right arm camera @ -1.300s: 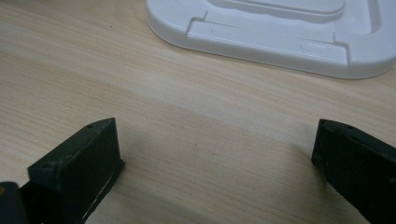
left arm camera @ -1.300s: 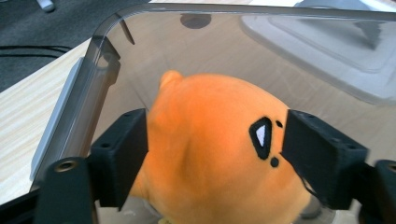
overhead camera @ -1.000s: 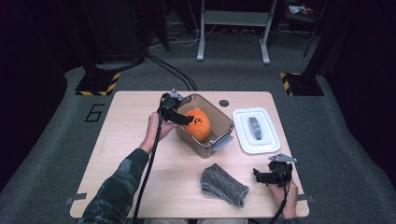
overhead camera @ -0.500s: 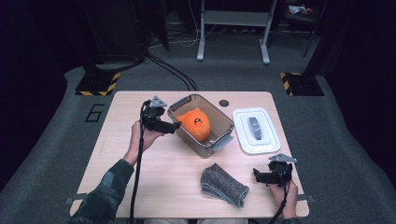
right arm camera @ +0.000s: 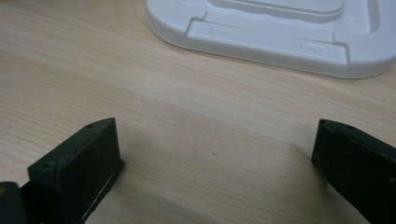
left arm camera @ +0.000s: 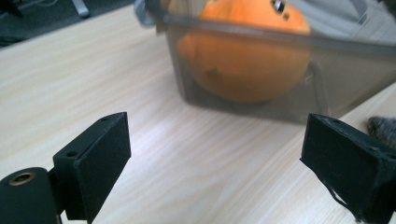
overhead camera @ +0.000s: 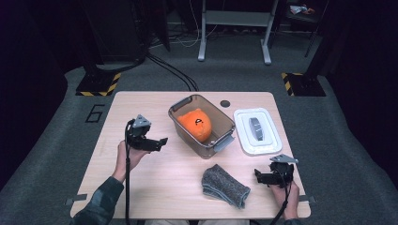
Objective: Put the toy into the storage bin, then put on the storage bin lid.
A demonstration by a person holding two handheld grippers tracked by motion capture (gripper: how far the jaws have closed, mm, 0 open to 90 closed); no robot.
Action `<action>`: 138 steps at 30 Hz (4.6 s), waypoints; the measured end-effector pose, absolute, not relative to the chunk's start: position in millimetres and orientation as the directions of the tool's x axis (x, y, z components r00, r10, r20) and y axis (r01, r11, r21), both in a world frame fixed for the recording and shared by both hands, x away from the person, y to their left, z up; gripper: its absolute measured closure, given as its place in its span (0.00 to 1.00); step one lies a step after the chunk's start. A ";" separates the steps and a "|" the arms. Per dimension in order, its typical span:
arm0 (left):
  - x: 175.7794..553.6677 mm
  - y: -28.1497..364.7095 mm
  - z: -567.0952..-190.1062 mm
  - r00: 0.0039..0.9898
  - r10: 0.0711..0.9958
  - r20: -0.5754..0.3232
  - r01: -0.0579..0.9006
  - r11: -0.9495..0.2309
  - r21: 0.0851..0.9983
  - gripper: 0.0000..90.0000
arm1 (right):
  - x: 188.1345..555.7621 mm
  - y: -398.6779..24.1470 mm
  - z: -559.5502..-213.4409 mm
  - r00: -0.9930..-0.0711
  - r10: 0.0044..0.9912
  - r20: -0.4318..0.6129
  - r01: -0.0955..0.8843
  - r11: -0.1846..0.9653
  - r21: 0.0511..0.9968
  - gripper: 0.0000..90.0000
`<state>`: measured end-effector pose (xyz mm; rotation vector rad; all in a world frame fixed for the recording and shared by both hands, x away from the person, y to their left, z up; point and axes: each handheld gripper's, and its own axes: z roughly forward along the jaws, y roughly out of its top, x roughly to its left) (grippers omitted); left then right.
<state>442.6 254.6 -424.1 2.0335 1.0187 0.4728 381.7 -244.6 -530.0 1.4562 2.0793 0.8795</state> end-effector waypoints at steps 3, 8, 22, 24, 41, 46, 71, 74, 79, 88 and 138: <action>440.3 260.5 -431.1 0.598 0.801 -0.027 0.509 -0.353 0.785 0.09 | 381.8 -244.5 -530.0 -0.340 0.940 -0.003 0.653 0.238 0.719 0.00; 434.8 269.2 -441.8 0.585 0.810 -0.041 0.525 -0.340 0.780 0.09 | 381.7 -244.5 -529.9 -0.340 0.941 -0.003 0.653 0.238 0.719 0.00; 425.5 291.0 -488.7 0.516 0.854 -0.073 0.602 -0.300 0.740 0.04 | 382.0 -244.6 -530.0 -0.341 0.940 -0.003 0.653 0.239 0.719 0.00; 424.6 294.2 -498.3 0.503 0.861 -0.068 0.615 -0.302 0.728 0.02 | 382.1 -244.7 -530.0 -0.340 0.940 -0.002 0.654 0.238 0.718 0.00; 425.9 310.9 -529.5 0.439 0.899 0.005 0.632 -0.313 0.709 0.00 | 383.0 -244.2 -529.7 -0.360 0.933 -0.006 0.650 0.255 0.716 0.00; 423.2 309.9 -530.7 0.439 0.899 0.009 0.623 -0.311 0.718 0.00 | 384.5 -246.3 -528.3 -0.387 0.922 -0.009 0.652 0.281 0.705 0.00; 422.6 309.5 -530.7 0.457 0.889 0.017 0.613 -0.329 0.718 0.00 | 474.8 -238.4 -473.3 -0.364 0.931 0.026 0.664 0.240 0.708 0.08; 422.5 309.3 -530.9 0.456 0.890 0.018 0.612 -0.327 0.720 0.00 | 490.3 -237.0 -471.7 -0.355 0.935 0.027 0.659 0.230 0.716 0.14; 422.5 309.6 -530.6 0.458 0.889 0.017 0.614 -0.331 0.717 0.00 | 511.5 -232.2 -470.8 -0.320 0.948 0.009 0.669 0.219 0.710 0.21; 422.4 309.8 -530.2 0.460 0.888 0.017 0.616 -0.333 0.714 0.00 | 540.0 -225.7 -476.0 -0.281 0.959 -0.019 0.690 0.216 0.691 0.35; 422.7 309.2 -530.9 0.454 0.891 0.017 0.612 -0.326 0.720 0.00 | 541.8 -221.9 -464.3 -0.266 0.964 0.000 0.691 0.191 0.697 0.74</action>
